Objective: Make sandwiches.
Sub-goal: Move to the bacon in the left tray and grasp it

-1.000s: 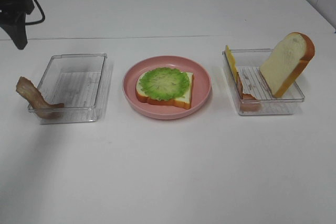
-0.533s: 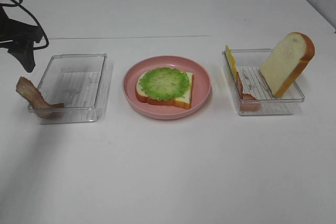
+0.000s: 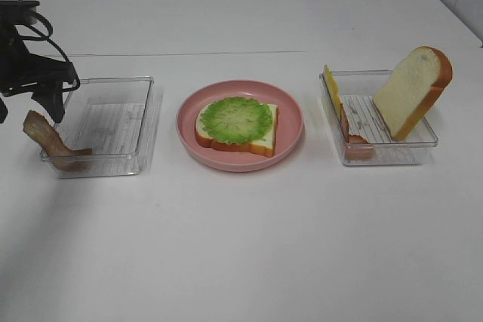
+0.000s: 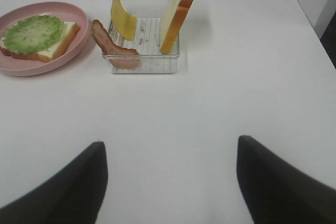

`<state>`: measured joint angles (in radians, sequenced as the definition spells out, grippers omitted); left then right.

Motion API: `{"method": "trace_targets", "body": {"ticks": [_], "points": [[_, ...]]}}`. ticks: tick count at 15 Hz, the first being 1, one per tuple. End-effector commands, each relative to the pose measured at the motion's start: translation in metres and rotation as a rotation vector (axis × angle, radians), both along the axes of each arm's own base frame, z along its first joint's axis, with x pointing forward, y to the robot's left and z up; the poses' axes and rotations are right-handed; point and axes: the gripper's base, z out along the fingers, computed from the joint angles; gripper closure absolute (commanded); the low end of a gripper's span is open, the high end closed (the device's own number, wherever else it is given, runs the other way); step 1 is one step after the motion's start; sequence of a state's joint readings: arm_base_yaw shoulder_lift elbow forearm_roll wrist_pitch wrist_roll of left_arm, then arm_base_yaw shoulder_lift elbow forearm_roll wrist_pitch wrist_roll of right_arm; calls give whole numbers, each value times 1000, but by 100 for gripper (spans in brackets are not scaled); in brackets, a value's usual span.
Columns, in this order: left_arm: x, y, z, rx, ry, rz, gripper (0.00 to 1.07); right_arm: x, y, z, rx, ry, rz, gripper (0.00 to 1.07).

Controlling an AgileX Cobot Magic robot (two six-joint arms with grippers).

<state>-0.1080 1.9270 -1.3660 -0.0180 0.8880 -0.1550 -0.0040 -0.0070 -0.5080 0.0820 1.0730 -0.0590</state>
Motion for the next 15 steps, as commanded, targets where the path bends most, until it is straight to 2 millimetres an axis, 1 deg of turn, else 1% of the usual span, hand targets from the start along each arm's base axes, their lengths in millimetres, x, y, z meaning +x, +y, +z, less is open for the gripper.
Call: {"method": "trace_targets", "body": {"ticks": [1, 3, 4, 7, 8, 9, 11, 12, 14, 15], "points": [[4, -3, -15, -49, 14, 44, 33, 0, 0, 1, -1, -16, -2, 41], [5, -4, -22, -58, 26, 50, 35, 0, 0, 1, -1, -16, -2, 41], [5, -3, -25, -54, 36, 48, 41, 0, 0, 1, -1, -16, -2, 41], [5, -3, -25, -54, 36, 48, 50, 0, 0, 1, -1, -16, -2, 41], [5, -3, -25, -54, 37, 48, 59, 0, 0, 1, -1, -16, -2, 41], [5, -3, -25, -53, 38, 48, 62, 0, 0, 1, -1, -16, -2, 41], [5, -2, -26, -40, 45, 39, 80, 0, 0, 1, -1, -16, -2, 41], [5, -2, -26, -31, 46, 34, 88, 0, 0, 1, -1, -16, -2, 41], [4, -1, -26, -25, 47, 30, 98, 0, 0, 1, -1, -16, -2, 41], [4, -1, -26, -24, 54, 30, 107, 0, 0, 1, -1, -16, -2, 41]]}}
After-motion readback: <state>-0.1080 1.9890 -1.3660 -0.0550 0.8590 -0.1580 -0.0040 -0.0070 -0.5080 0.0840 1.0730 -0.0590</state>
